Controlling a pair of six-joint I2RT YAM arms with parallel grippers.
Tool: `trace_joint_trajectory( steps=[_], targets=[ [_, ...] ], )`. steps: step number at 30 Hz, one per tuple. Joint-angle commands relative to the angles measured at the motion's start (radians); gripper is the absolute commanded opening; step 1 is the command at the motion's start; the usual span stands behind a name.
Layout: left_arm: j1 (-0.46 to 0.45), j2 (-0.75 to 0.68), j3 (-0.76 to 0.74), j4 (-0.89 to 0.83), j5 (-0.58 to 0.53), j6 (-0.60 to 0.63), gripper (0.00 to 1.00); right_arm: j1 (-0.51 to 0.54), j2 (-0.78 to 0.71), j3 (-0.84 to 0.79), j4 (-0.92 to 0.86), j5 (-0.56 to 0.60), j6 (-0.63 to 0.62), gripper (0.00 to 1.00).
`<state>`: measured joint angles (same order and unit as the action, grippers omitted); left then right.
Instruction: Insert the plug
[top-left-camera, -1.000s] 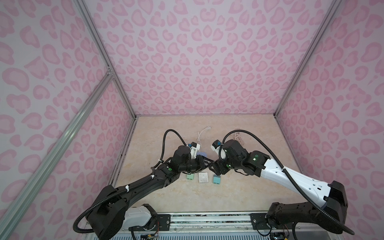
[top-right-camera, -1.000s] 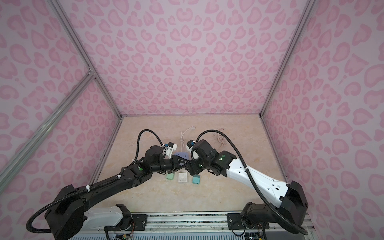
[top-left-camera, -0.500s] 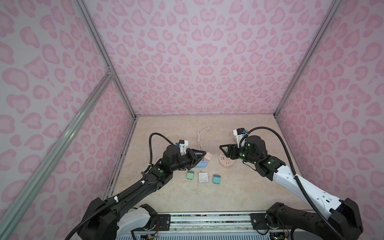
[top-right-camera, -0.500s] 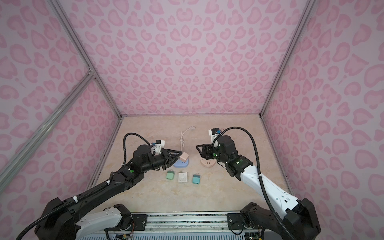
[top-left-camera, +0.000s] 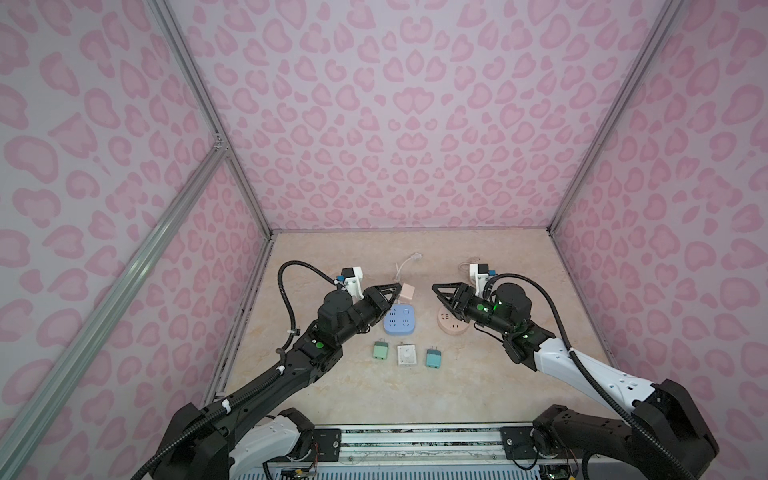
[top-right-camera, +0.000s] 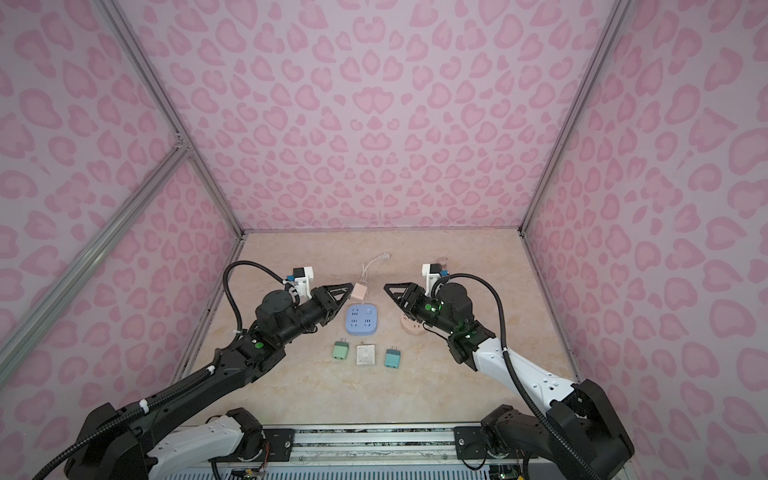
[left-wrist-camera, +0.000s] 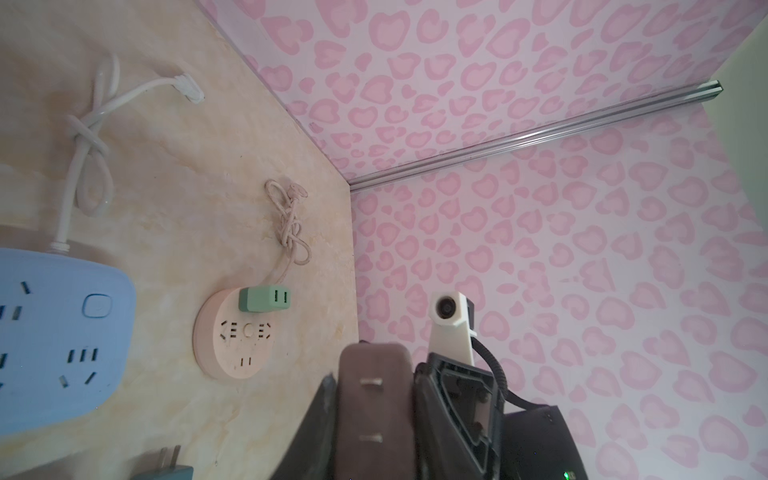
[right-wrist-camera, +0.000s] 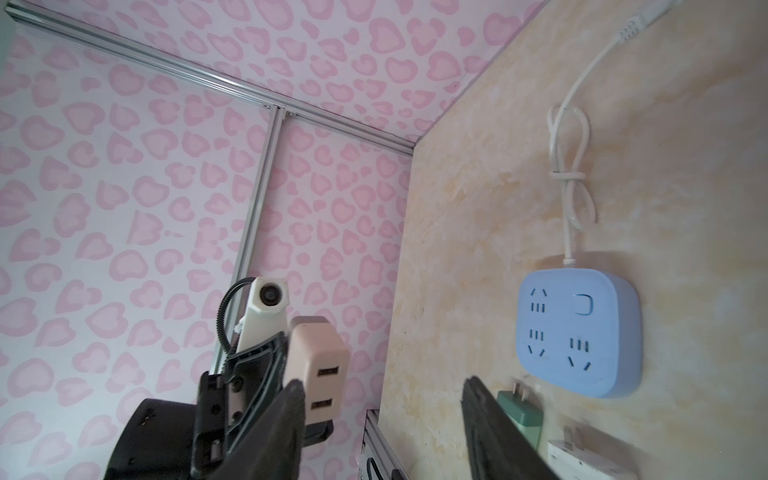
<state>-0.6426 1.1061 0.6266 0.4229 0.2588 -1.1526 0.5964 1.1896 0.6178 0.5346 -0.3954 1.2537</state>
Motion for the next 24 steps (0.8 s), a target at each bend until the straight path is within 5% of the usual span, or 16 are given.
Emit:
trace_joint_trajectory(
  steps=[1, 18, 24],
  targets=[
    [0.002, 0.046, 0.009, 0.145, -0.008, -0.038, 0.03, 0.008, 0.008, 0.003, 0.113, 0.016, 0.047, 0.58],
    [-0.012, 0.205, 0.015, 0.387, 0.022, -0.188, 0.02, 0.053, 0.231, -0.012, 0.501, -0.001, 0.206, 0.50],
    [-0.017, 0.209, 0.018, 0.382, 0.020, -0.187, 0.02, 0.069, 0.259, 0.012, 0.507, -0.011, 0.206, 0.45]
  ],
)
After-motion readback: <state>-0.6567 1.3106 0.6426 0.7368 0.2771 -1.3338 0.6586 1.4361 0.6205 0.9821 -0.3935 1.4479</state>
